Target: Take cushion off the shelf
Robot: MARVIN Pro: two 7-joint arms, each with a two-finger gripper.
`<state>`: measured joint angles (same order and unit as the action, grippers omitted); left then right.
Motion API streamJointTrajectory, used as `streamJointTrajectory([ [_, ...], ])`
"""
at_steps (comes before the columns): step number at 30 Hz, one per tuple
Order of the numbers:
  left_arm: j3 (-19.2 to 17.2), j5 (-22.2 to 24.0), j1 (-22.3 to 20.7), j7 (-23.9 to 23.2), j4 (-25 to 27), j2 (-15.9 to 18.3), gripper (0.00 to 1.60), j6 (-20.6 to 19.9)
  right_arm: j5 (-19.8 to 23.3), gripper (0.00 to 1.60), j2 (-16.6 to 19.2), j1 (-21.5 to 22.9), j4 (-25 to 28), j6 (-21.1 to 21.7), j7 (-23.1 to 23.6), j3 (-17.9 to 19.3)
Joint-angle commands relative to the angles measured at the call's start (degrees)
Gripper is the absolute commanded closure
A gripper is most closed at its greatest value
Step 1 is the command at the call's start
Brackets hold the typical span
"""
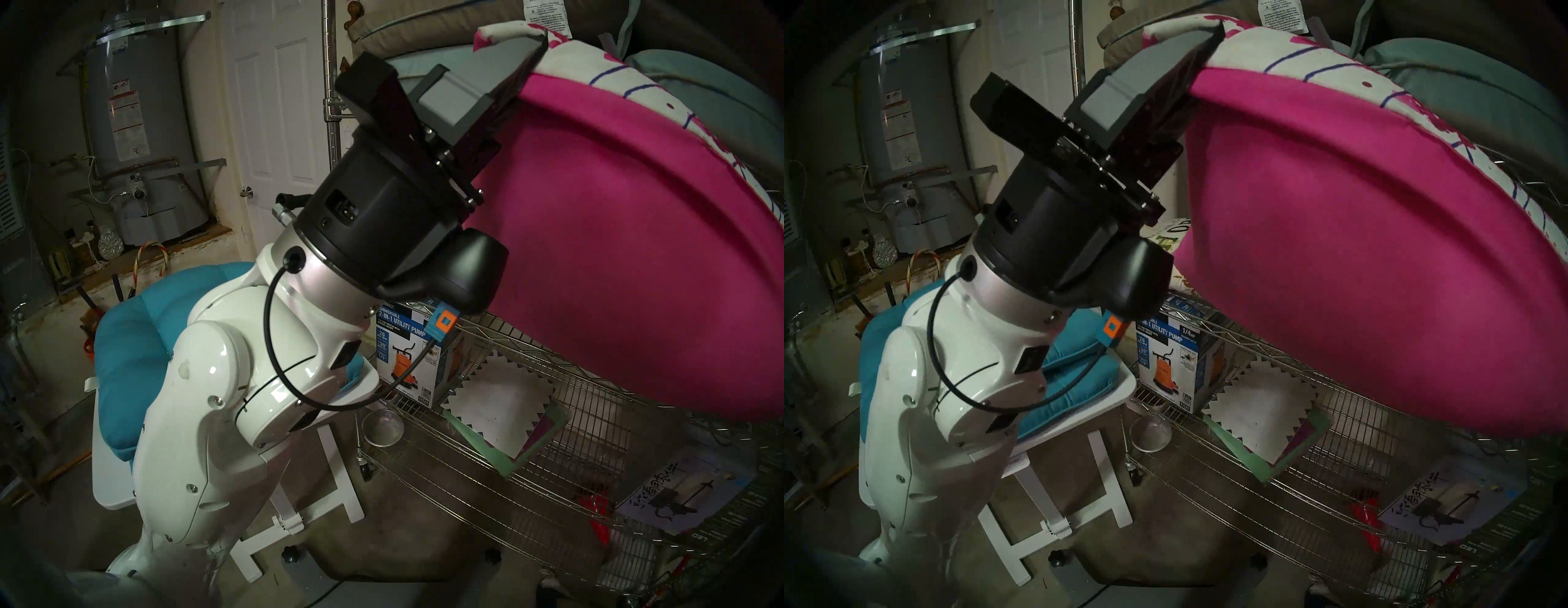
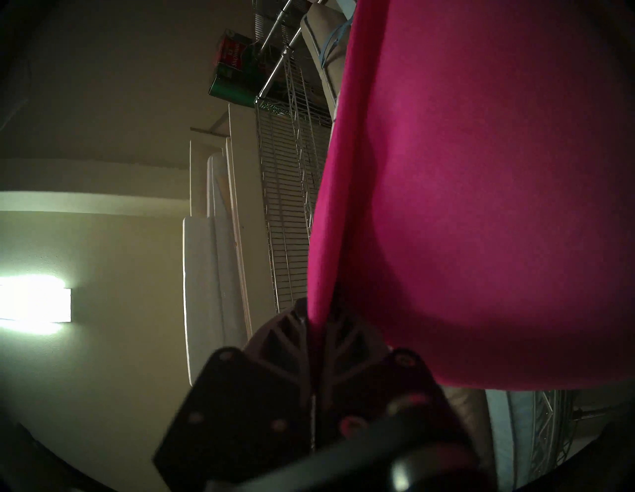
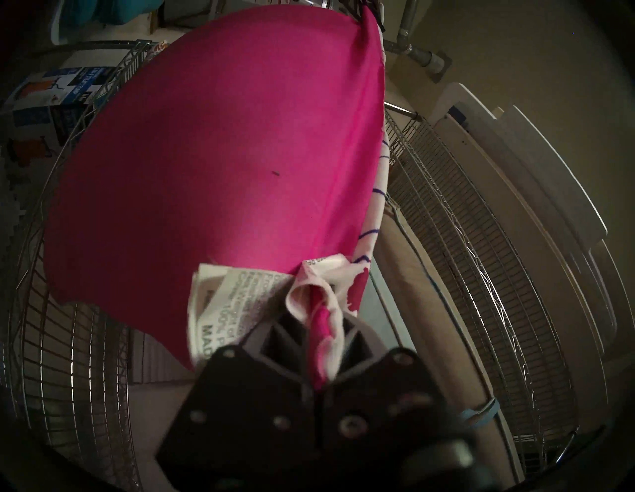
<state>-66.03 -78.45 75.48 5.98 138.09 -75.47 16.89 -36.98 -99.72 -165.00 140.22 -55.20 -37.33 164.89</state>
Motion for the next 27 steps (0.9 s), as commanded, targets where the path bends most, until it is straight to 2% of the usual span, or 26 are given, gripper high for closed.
streamJointTrajectory([
  [1,-4.38,0.63,-3.04,2.09,1.91,-1.57,1.60,-1.08,-0.02,1.60,2.44,0.00,-0.22,0.20,-1.61,0.11],
  [15,-9.14,0.76,-4.33,2.30,1.91,-1.14,1.60,0.44,-1.09,1.60,7.63,0.00,-0.22,0.20,-3.13,0.11],
  [27,-13.92,0.83,-4.19,2.11,1.91,-0.57,1.60,2.31,-3.26,1.60,14.02,0.10,-0.22,0.20,-3.89,0.11],
])
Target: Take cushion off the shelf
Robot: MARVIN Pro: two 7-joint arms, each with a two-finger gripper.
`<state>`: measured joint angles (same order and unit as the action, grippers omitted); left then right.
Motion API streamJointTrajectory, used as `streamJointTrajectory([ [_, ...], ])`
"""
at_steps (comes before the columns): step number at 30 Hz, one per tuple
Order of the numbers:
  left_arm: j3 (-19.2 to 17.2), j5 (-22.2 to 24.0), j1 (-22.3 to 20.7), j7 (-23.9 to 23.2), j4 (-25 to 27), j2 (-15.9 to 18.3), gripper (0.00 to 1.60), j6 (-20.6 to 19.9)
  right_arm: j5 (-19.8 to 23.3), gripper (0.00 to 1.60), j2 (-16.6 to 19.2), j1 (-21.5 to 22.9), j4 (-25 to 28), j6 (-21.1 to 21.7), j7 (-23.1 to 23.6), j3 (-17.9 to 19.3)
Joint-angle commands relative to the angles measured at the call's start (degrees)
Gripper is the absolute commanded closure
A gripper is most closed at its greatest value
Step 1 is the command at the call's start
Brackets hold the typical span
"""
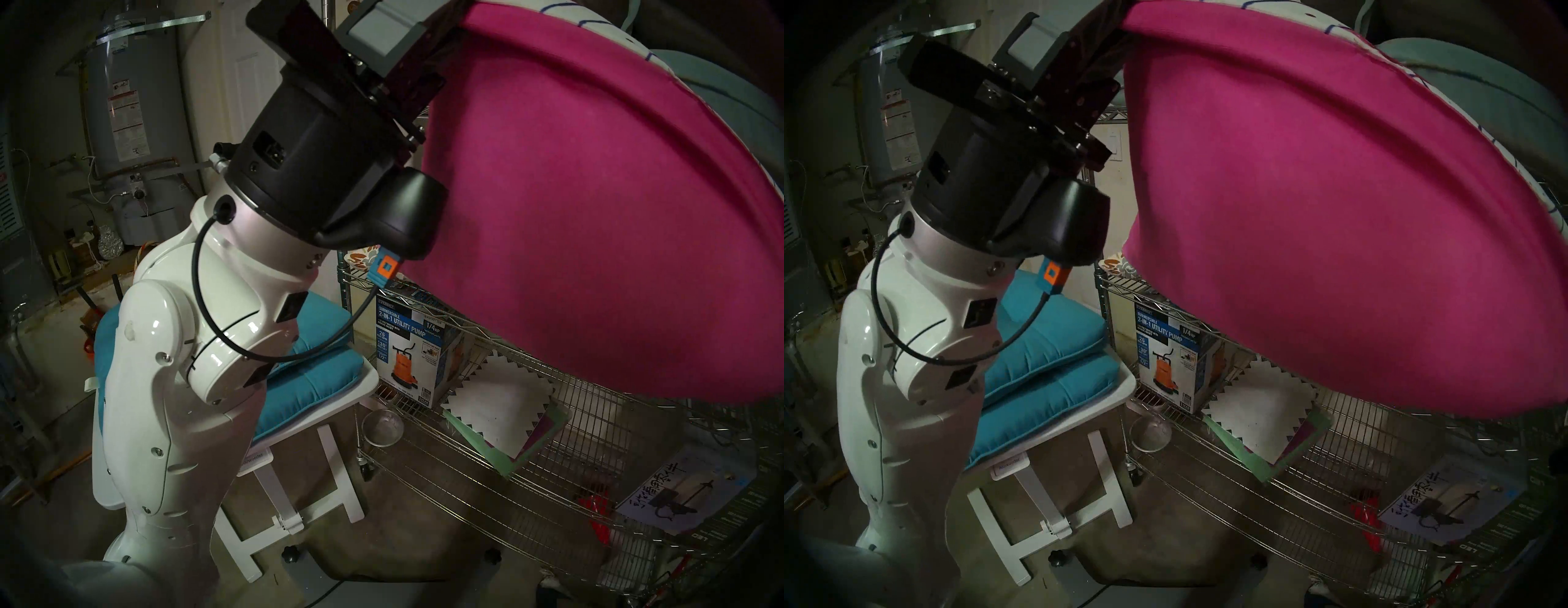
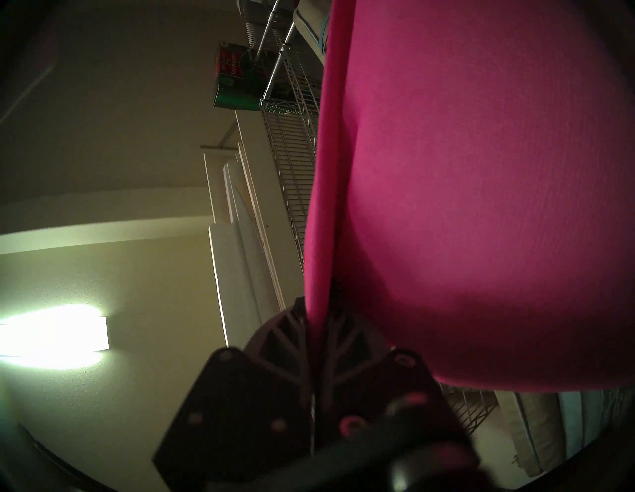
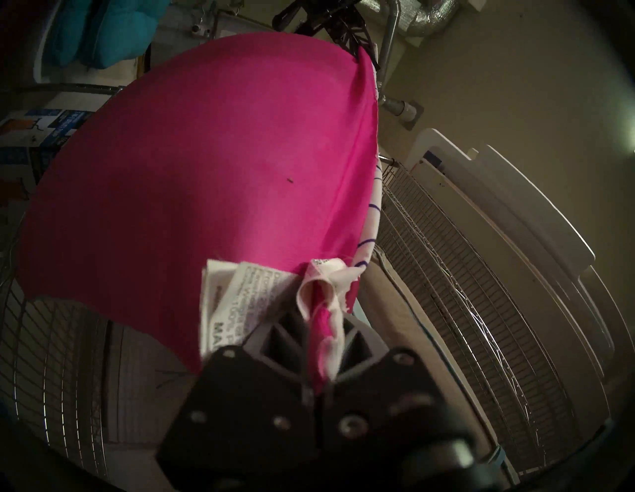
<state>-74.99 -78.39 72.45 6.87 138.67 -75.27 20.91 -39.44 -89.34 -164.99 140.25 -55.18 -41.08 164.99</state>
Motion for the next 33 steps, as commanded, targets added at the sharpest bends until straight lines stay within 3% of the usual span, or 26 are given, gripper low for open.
streamJointTrajectory([
  [1,-5.29,0.77,-1.11,1.20,1.33,-0.74,1.60,-1.57,-1.01,1.60,4.09,0.11,-0.25,0.18,-0.16,0.01],
  [17,-13.08,0.98,-0.26,0.89,1.33,-0.34,1.60,0.39,-4.84,1.60,13.60,0.66,-0.25,0.18,-0.91,0.01],
  [33,-23.99,1.17,1.99,0.26,1.33,-0.18,1.60,2.87,-7.81,1.60,25.42,2.64,-0.25,0.18,-0.64,-0.06],
])
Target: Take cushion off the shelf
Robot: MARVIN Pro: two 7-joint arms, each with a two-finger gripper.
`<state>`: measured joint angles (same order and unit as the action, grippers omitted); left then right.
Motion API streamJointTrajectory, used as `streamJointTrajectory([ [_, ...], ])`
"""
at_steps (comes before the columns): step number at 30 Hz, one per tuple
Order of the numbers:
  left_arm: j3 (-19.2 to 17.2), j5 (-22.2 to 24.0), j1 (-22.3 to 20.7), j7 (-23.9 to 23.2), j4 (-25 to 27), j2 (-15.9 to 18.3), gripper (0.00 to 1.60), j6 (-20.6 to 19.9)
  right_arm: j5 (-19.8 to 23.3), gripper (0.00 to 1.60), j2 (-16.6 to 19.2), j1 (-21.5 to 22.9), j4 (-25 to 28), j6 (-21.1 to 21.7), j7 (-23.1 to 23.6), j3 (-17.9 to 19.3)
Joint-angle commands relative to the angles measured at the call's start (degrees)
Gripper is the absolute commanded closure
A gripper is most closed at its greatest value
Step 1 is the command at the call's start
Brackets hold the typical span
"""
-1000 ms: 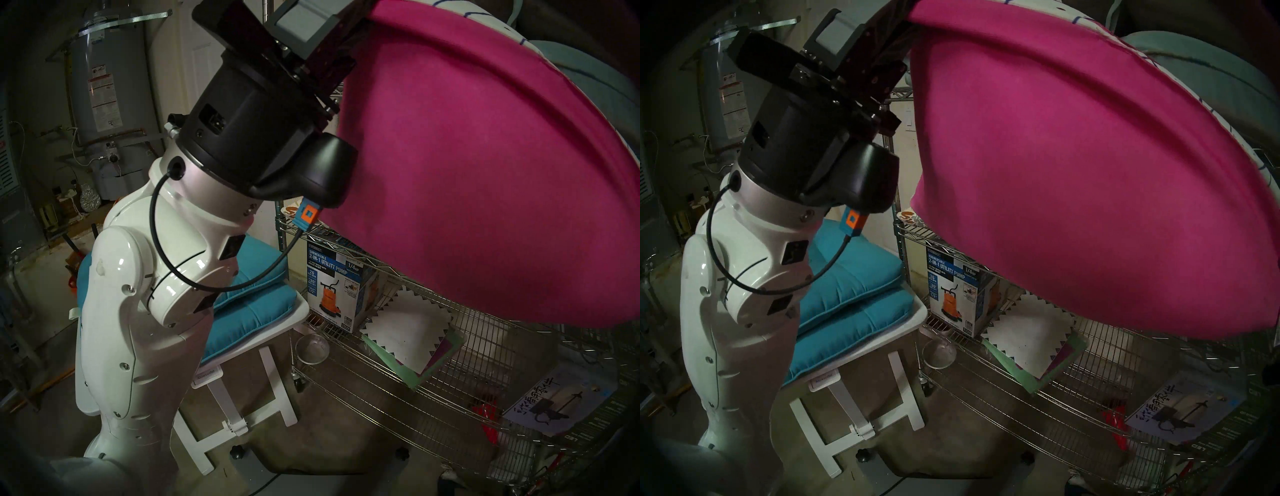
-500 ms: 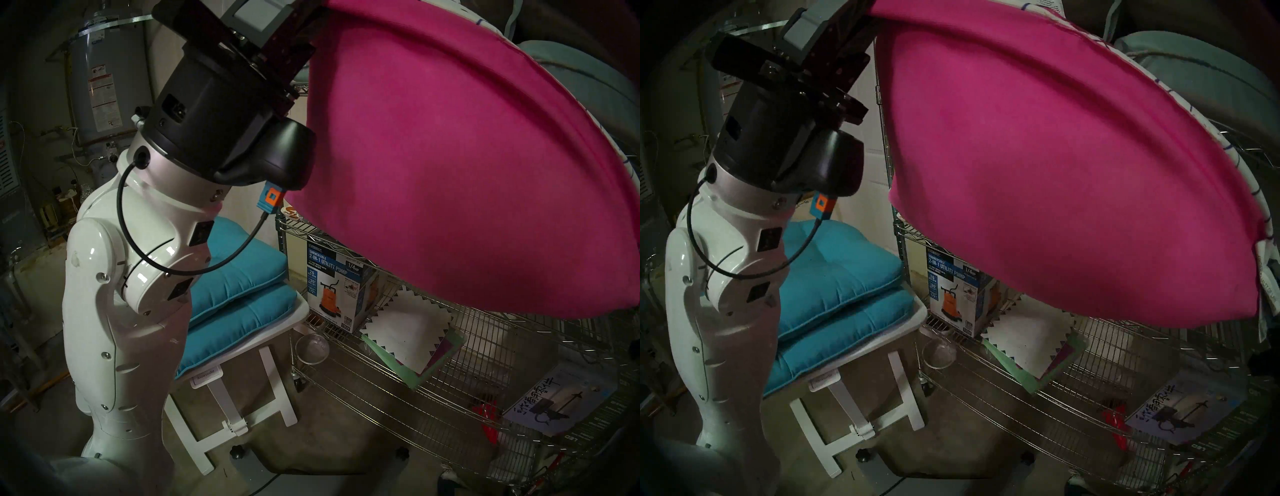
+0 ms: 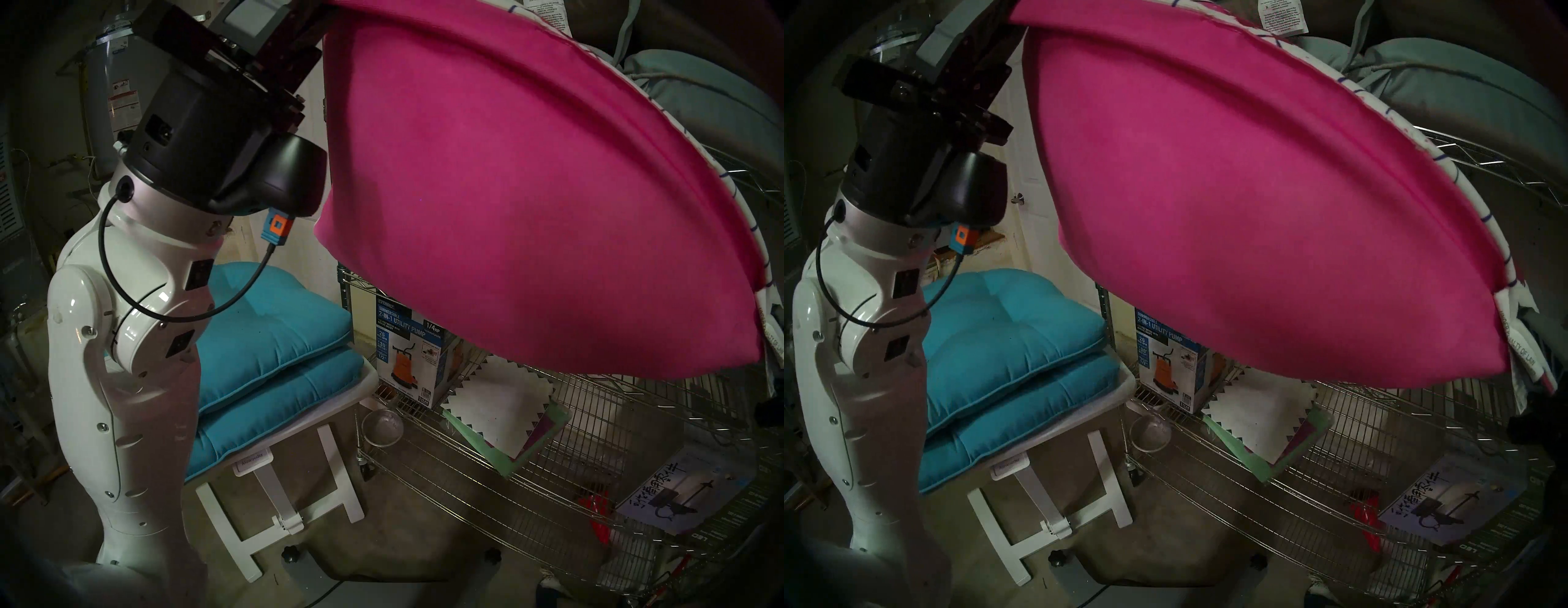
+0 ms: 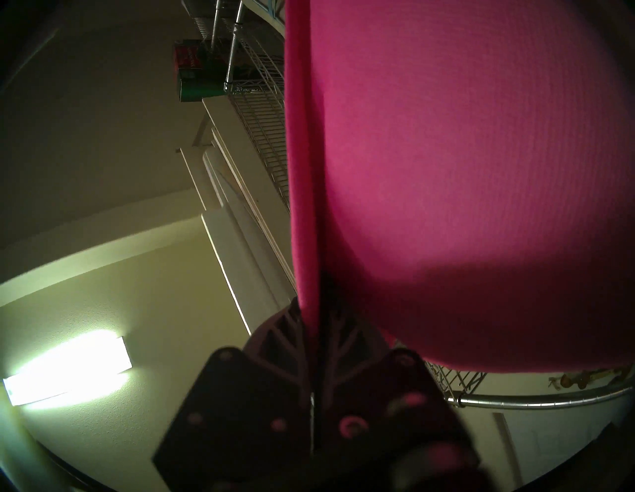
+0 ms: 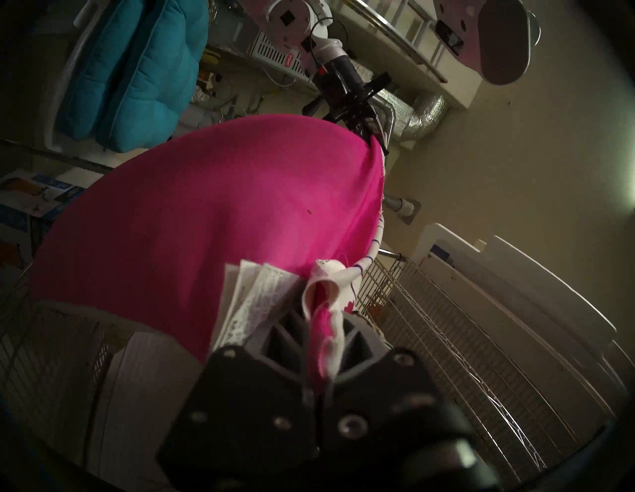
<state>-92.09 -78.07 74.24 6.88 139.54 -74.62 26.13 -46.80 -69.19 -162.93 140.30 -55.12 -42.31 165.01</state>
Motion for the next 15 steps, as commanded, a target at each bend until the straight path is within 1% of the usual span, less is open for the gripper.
streamJointTrajectory([
  [1,-7.59,0.88,0.36,0.23,0.46,-0.83,1.60,-2.17,-0.60,1.60,6.06,0.73,-0.30,0.12,0.66,-0.12],
  [5,-10.49,0.93,1.01,0.11,0.46,-0.88,1.60,-1.37,-1.12,1.60,9.16,1.30,-0.30,0.12,1.01,-0.28],
  [6,-10.49,0.93,1.01,0.11,0.46,-0.88,1.60,-1.37,-1.12,1.60,9.16,1.30,-0.30,0.12,1.01,-0.28],
  [10,-14.20,1.04,1.75,-0.03,0.46,-0.99,1.60,-0.30,-1.70,1.60,13.06,2.00,-0.30,0.16,1.58,-0.54],
  [11,-14.20,1.04,1.75,-0.03,0.46,-0.99,1.60,-0.30,-1.70,1.60,13.06,2.00,-0.30,0.16,1.58,-0.54],
  [13,-16.30,1.13,2.20,-0.10,0.46,-1.06,1.60,0.38,-1.99,1.60,15.33,2.41,-0.30,0.37,1.94,-0.77],
  [14,-16.30,1.13,2.20,-0.10,0.46,-1.06,1.60,0.38,-1.99,1.60,15.33,2.41,-0.30,0.37,1.94,-0.77],
  [15,-17.11,1.17,2.36,-0.11,0.46,-1.09,1.60,0.68,-2.12,1.60,16.28,2.57,-0.30,0.46,2.11,-0.91],
])
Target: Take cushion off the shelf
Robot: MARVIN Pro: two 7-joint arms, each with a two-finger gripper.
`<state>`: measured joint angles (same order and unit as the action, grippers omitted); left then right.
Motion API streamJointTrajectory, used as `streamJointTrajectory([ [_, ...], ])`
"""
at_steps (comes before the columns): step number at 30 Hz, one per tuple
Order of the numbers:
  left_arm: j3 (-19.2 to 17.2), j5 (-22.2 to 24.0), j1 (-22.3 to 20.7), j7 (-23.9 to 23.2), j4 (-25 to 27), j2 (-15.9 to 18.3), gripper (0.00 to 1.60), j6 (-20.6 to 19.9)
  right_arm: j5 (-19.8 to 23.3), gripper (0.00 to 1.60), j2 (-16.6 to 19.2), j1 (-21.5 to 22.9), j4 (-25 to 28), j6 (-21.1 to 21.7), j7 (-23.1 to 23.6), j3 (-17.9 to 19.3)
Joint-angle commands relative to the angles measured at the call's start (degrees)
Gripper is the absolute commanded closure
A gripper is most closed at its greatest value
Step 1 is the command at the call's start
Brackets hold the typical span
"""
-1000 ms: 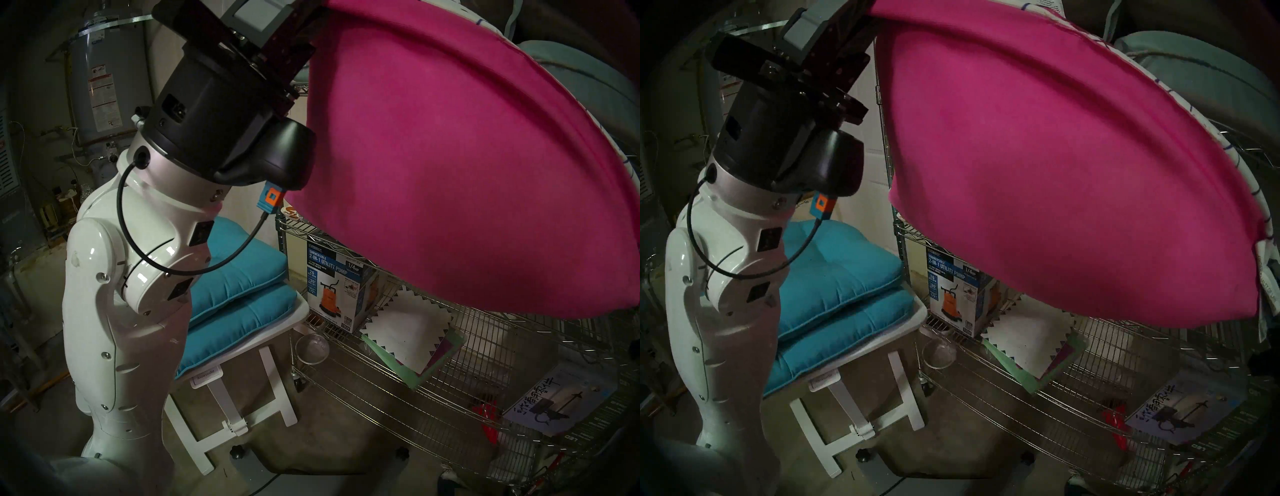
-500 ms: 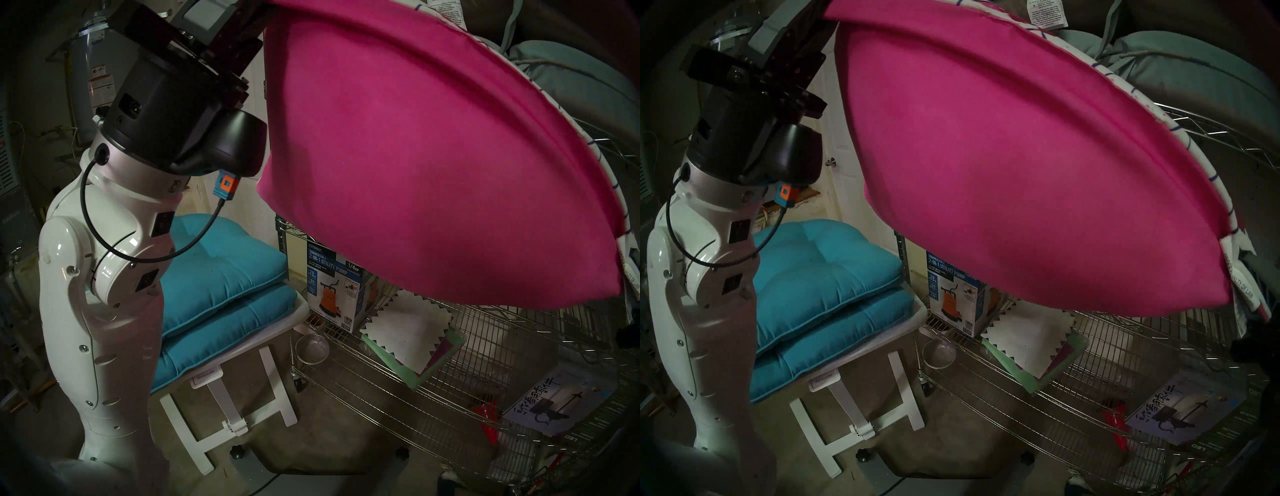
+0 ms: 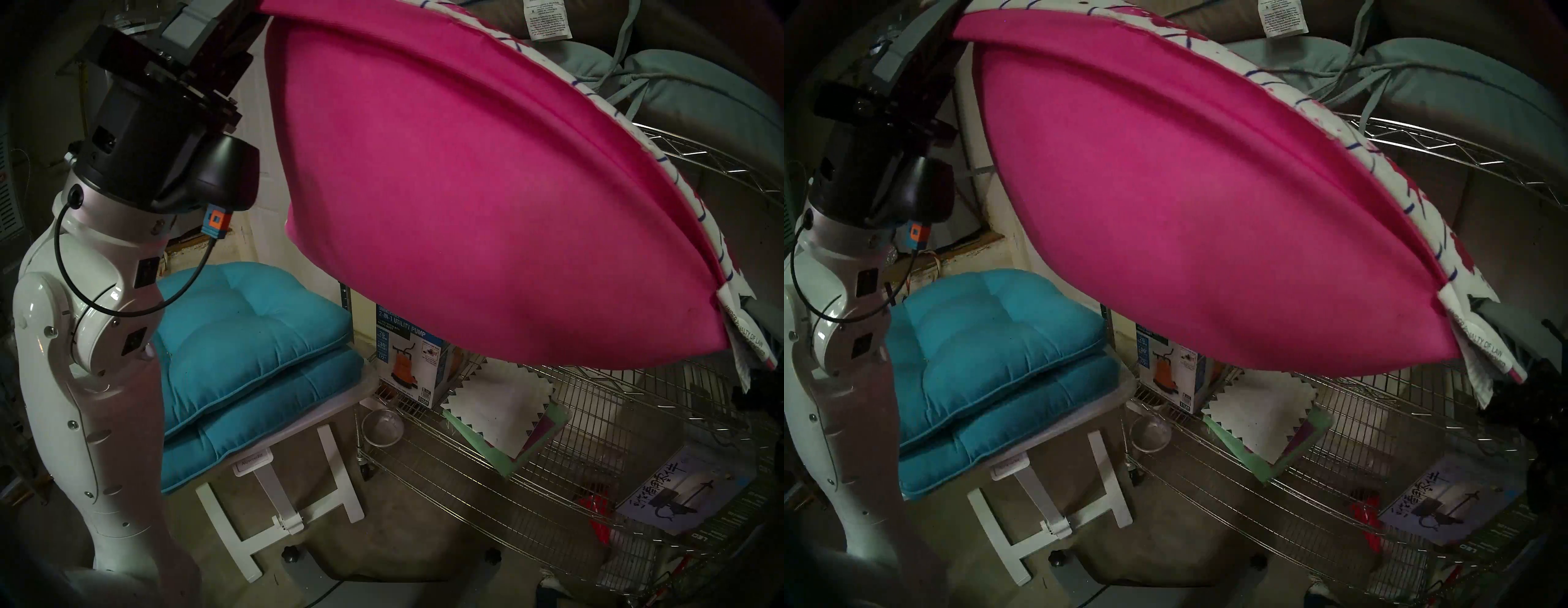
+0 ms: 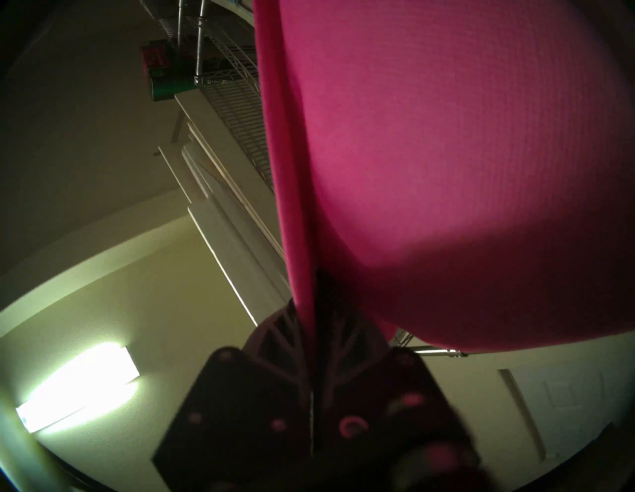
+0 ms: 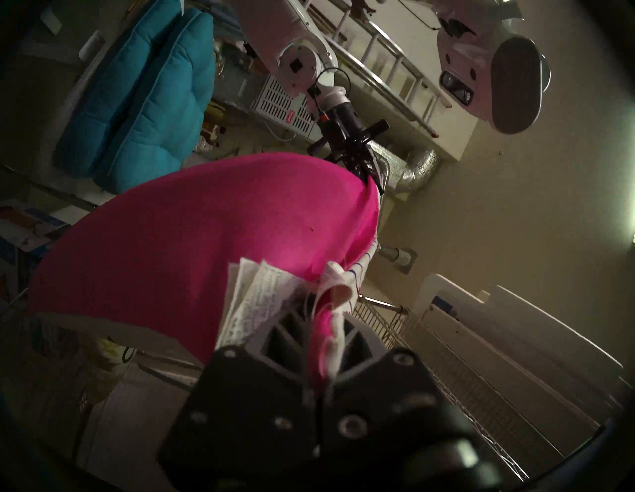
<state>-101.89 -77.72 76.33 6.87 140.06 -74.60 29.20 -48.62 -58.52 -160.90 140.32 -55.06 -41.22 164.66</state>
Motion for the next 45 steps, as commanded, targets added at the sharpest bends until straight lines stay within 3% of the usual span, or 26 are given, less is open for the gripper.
streamJointTrajectory([
  [1,-7.92,0.86,0.40,-0.11,-0.06,-1.13,1.60,-2.15,-0.37,1.60,6.34,0.67,-0.32,0.48,1.14,-0.69],
  [8,-13.78,1.23,1.63,-0.17,-0.83,-1.36,1.60,0.09,-0.89,1.60,12.81,1.87,-0.32,1.15,2.27,-2.02],
  [23,-22.39,2.11,3.58,-0.26,-3.01,-1.97,1.60,4.42,-1.07,1.60,23.35,4.35,-0.32,4.03,4.84,-3.95],
  [24,-23.11,2.19,3.71,-0.30,-3.20,-2.01,1.60,4.74,-1.02,1.60,24.64,4.48,-0.32,4.37,5.05,-4.07],
  [25,-26.15,2.69,4.21,-0.60,-4.17,-2.31,1.60,6.13,-0.92,1.60,28.89,5.37,-0.32,6.20,6.50,-4.63],
  [36,-26.92,2.84,4.34,-0.75,-4.72,-2.34,1.60,6.89,-0.85,1.60,30.27,5.77,-0.32,7.11,7.23,-4.78],
  [45,-31.83,3.82,4.59,-1.09,-6.79,-2.43,1.60,10.00,0.48,1.60,37.41,7.01,-0.32,11.48,10.45,-5.65],
])
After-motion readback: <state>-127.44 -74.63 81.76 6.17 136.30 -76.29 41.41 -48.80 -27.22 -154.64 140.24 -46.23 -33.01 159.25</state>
